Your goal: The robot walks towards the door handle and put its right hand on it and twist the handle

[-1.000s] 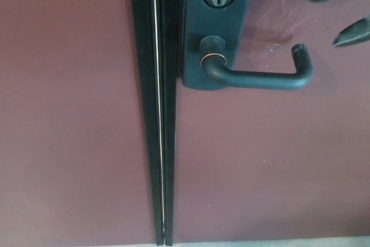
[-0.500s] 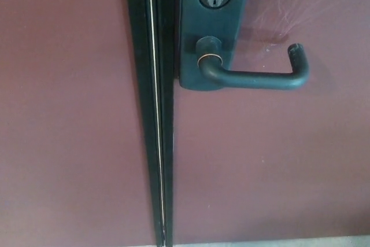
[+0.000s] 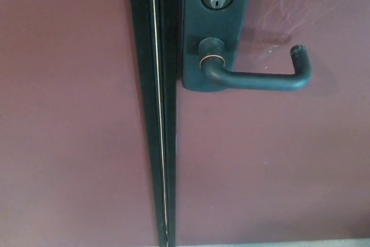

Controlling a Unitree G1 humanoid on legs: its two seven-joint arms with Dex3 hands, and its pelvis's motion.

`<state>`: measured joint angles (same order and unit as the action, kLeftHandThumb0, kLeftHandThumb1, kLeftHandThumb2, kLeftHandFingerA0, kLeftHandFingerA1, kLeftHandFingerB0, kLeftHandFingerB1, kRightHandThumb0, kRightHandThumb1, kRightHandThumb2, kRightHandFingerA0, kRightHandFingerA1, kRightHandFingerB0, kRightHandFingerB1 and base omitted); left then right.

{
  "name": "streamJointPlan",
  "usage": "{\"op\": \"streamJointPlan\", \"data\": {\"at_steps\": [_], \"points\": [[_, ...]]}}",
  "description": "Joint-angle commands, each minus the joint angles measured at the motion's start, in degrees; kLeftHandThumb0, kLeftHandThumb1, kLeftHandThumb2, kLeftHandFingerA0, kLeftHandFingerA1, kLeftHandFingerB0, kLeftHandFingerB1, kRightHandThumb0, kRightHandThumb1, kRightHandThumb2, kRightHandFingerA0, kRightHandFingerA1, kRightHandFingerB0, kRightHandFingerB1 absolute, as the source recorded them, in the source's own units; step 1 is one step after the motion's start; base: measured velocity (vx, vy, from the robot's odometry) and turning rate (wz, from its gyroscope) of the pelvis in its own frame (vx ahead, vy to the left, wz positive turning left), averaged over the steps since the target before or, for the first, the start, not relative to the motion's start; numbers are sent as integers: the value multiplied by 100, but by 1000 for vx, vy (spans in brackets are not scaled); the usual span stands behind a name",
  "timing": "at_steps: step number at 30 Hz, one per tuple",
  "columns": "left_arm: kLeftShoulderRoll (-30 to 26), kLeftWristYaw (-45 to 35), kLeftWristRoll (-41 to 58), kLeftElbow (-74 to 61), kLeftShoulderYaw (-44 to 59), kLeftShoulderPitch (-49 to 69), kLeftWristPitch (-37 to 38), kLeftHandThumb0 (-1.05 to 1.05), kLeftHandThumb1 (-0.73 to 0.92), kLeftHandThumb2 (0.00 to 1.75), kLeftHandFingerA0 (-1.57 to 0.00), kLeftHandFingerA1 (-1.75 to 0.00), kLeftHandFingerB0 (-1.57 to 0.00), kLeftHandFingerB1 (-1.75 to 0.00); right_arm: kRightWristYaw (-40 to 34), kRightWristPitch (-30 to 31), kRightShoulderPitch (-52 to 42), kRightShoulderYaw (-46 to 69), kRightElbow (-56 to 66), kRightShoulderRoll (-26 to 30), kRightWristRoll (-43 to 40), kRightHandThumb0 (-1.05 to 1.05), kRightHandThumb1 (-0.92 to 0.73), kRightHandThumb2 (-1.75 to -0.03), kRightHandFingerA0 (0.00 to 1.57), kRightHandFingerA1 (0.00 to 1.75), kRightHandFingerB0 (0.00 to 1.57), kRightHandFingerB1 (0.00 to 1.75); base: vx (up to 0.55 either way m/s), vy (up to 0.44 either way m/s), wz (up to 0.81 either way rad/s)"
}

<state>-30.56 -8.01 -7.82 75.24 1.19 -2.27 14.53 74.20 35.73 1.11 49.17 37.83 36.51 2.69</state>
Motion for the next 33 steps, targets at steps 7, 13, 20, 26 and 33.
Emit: {"op": "streamJointPlan", "data": {"at_steps": [7, 13, 20, 26, 33], "points": [[97, -70, 16, 5, 46, -58, -28, -32, 57, 57, -76, -56, -68, -67, -3448, -2686, -2127, -1689, -3193, -2322, 1435, -31, -31, -91, 10, 50, 9, 49, 0, 0, 0], [147, -80, 54, -20, 68, 70, 58, -31, 59, 58, -75, -56, -66, -67, -6055, -3564, -1276, -2575, -6913, -2435, 2149, -55, -57, -58, 46, 36, 35, 33, 0, 0, 0], [131, -59, 27, -30, 44, 142, 112, -31, 59, 58, -74, -56, -66, -66, -6860, -3787, -1119, -2954, -8565, -2479, 2183, -51, -60, -59, 46, 36, 37, 33, 0, 0, 0], [146, 6, -46, -57, -26, 96, 159, -31, 59, 58, -73, -55, -66, -66, -7018, -3741, -1054, -3334, -9550, -2199, 2195, -51, -60, -59, 46, 36, 35, 32, 0, 0, 0], [167, -12, -83, -57, -69, 57, 142, -31, 59, 58, -74, -56, -67, -66, -7096, -3754, -992, -3442, -9990, -2081, 1978, -45, -63, -59, 44, 36, 32, 31, 0, 0, 0]]}}
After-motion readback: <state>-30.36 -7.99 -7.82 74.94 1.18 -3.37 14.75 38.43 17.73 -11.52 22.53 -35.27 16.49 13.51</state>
